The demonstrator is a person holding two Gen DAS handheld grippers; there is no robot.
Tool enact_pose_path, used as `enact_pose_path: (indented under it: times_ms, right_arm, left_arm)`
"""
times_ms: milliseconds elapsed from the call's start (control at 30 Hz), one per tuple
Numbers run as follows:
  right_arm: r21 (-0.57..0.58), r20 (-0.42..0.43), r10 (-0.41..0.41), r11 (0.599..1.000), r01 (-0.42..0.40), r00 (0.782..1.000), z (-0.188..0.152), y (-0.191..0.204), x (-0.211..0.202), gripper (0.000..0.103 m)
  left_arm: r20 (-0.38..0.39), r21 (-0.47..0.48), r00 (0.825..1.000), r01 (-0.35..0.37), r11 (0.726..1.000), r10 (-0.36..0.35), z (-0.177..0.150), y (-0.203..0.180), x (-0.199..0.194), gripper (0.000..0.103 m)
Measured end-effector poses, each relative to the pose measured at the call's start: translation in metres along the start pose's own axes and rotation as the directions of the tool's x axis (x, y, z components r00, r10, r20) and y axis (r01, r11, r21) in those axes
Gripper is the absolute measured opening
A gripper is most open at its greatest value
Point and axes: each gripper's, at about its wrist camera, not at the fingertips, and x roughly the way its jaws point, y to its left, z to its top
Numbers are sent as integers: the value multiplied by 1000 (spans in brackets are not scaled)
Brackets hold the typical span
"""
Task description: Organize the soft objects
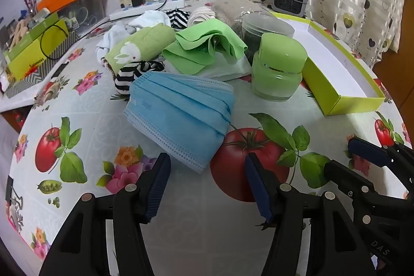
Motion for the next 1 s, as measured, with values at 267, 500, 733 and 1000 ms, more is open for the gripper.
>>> enact_pose_path:
  times_ms: [267, 500, 733, 1000]
  right_arm:
    - [0, 2, 1, 1000, -1, 1000, 0, 0, 0, 50]
    - [-4, 1, -2, 1000, 2, 1000, 1, 1, 2, 51]
    - [-9, -1, -6, 1000, 6, 1000, 2, 1, 3, 51]
    - [-12, 0, -8, 1000, 8, 1000, 0, 2, 2, 51]
  left_arm:
    - [-1, 4, 1000, -6, 1000, 6, 0, 0, 0, 61]
    - [-1, 5, 1000, -5, 1000, 5, 0, 0, 0, 61]
    - [-2, 6, 1000, -7, 1000, 7, 0, 0, 0, 62]
    - [-2, 6, 1000, -7, 1000, 7, 0, 0, 0, 62]
